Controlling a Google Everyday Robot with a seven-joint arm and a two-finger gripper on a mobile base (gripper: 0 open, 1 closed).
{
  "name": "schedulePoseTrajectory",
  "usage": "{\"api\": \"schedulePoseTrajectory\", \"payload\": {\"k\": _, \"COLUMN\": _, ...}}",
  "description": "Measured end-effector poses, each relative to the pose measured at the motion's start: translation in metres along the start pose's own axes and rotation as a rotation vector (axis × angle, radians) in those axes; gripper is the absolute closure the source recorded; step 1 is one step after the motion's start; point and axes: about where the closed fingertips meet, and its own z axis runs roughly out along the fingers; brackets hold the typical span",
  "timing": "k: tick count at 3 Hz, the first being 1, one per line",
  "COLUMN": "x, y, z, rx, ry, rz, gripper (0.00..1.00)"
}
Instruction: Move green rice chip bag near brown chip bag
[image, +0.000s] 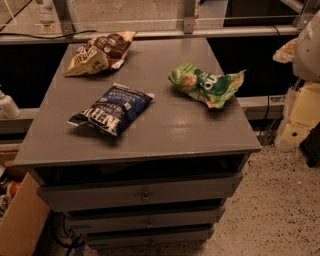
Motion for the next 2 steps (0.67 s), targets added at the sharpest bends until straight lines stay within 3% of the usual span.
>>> {"api": "schedulePoseTrajectory", "payload": {"k": 1, "x": 0.0000, "y": 0.0000, "z": 0.0000, "rx": 0.000, "ry": 0.000, "rz": 0.000, "gripper": 0.00}}
{"api": "schedulePoseTrajectory", "payload": {"k": 2, "x": -0.0058, "y": -0.0082, "z": 0.0020, "rx": 0.039, "ry": -0.017, "rz": -0.030, "gripper": 0.00}}
